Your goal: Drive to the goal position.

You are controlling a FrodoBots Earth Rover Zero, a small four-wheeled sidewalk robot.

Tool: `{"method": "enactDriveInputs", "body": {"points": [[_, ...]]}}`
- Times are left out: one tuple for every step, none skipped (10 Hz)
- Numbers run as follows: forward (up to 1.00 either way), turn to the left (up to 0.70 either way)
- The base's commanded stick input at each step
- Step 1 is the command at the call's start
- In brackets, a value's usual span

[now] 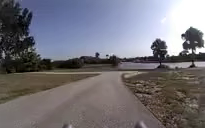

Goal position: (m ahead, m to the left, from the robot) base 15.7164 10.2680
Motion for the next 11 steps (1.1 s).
{"method": "enactDriveInputs", "body": {"points": [[0.7, 0.02], [0.7, 0.02], [0.68, 0.02], [0.68, 0.02], [0.67, 0.02], [0.68, 0.02], [0.69, 0.02], [0.7, 0.02], [0.7, 0.02], [0.7, 0.02], [0.7, 0.02]]}}
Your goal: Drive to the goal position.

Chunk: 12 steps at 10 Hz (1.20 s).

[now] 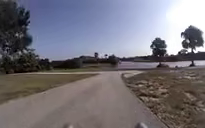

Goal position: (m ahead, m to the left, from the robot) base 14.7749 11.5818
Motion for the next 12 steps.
{"method": "enactDriveInputs", "body": {"points": [[0.7, 0.02], [0.7, 0.02], [0.7, 0.02], [0.7, 0.02], [0.7, 0.02], [0.7, 0.02], [0.74, 0.02], [0.85, 0.02], [0.9, 0.02], [1.0, 0.02], [1.0, 0.02], [1.0, 0.02]]}}
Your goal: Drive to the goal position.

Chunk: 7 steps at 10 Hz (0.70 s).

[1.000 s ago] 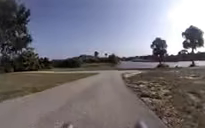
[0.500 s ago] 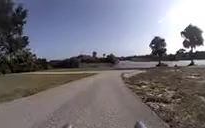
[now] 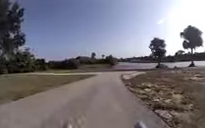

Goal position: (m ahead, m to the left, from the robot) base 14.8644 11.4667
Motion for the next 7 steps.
{"method": "enactDriveInputs", "body": {"points": [[1.0, 0.02], [1.0, 0.02], [1.0, 0.02], [1.0, 0.02], [1.0, 0.02], [1.0, 0.02], [1.0, 0.02]]}}
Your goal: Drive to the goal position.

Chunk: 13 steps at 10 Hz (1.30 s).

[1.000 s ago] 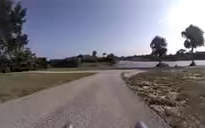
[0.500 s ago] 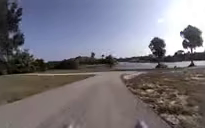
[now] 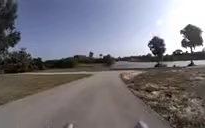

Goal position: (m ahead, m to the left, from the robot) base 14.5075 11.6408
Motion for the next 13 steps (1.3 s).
{"method": "enactDriveInputs", "body": {"points": [[1.0, 0.02], [1.0, 0.02], [1.0, 0.02], [1.0, 0.02], [1.0, 0.02], [1.0, 0.02], [1.0, 0.02], [1.0, 0.02], [1.0, 0.02], [1.0, 0.02], [1.0, 0.02], [1.0, 0.02], [1.0, 0.02]]}}
